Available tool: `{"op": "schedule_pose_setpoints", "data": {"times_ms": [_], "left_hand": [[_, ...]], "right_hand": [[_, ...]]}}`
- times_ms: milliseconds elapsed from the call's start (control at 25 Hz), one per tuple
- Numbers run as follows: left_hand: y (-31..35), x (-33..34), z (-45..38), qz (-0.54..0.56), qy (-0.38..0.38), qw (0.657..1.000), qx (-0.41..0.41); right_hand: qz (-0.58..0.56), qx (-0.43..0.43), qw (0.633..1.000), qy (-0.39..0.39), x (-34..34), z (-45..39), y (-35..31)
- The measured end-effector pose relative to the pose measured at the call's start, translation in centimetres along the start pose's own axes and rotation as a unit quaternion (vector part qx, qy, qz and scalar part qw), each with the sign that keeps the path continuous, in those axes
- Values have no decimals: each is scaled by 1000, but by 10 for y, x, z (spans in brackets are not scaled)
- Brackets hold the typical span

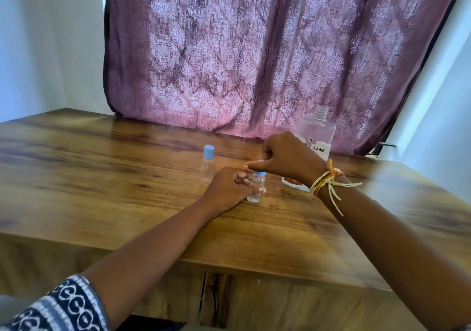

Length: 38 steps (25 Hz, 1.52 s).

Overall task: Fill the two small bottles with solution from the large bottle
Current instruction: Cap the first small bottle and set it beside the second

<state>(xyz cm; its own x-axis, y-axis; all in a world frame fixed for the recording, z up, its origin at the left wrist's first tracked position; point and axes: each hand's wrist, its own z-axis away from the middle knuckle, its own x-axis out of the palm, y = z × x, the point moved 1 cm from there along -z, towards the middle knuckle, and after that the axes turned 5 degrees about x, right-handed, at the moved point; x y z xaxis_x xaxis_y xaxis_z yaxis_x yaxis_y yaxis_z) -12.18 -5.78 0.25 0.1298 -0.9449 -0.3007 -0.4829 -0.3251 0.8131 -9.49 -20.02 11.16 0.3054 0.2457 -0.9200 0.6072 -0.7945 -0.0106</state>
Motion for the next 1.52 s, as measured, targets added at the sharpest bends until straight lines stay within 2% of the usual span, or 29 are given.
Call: {"op": "schedule_pose_setpoints", "data": {"times_ms": [80,160,240,320,400,520,680,760,880,960,1040,1160,1240,1320,1440,1480,1520], "left_hand": [[0,0,0,8,2,1000,-2],[-1,1,0,13,4,1000,-2],[-1,1,0,13,3,1000,-5],[-2,0,-1,14,4,1000,-7],[-2,1,-1,14,3,1000,-7],[0,1,0,7,4,1000,-3],[0,-1,-1,-7,1,1000,-13],[-4,-2,-2,-16,9,1000,-15],[-3,-2,-1,0,0,1000,-14],[-3,-1,-1,5,-9,1000,-8],[-2,-1,-1,1,-7,1000,-5],[0,-1,0,-8,-1,1000,-13],[-2,0,-1,-14,4,1000,-20],[0,-1,0,-12,3,1000,-21],[3,-1,1,2,-6,1000,-22],[4,-1,2,3,-7,1000,-26],[4,-1,2,0,-8,1000,-30]], "right_hand": [[65,16,997,32,2,5,-4],[62,36,997,33,6,9,-5],[-67,51,996,-31,6,9,3],[-219,40,967,-126,1,7,10],[-295,10,939,-174,0,8,16],[-287,22,953,-91,7,9,17],[-168,74,982,39,20,11,12],[-200,88,976,22,25,14,8],[-398,61,910,-100,25,14,9],[-450,46,884,-116,22,15,13],[-430,52,898,-79,21,15,14],[-330,91,940,9,27,14,9],[-300,104,946,61,34,15,1],[-350,108,929,62,40,18,-3],[-511,96,853,-48,34,20,2],[-530,88,839,-83,31,21,6],[-524,77,842,-102,28,22,9]]}}
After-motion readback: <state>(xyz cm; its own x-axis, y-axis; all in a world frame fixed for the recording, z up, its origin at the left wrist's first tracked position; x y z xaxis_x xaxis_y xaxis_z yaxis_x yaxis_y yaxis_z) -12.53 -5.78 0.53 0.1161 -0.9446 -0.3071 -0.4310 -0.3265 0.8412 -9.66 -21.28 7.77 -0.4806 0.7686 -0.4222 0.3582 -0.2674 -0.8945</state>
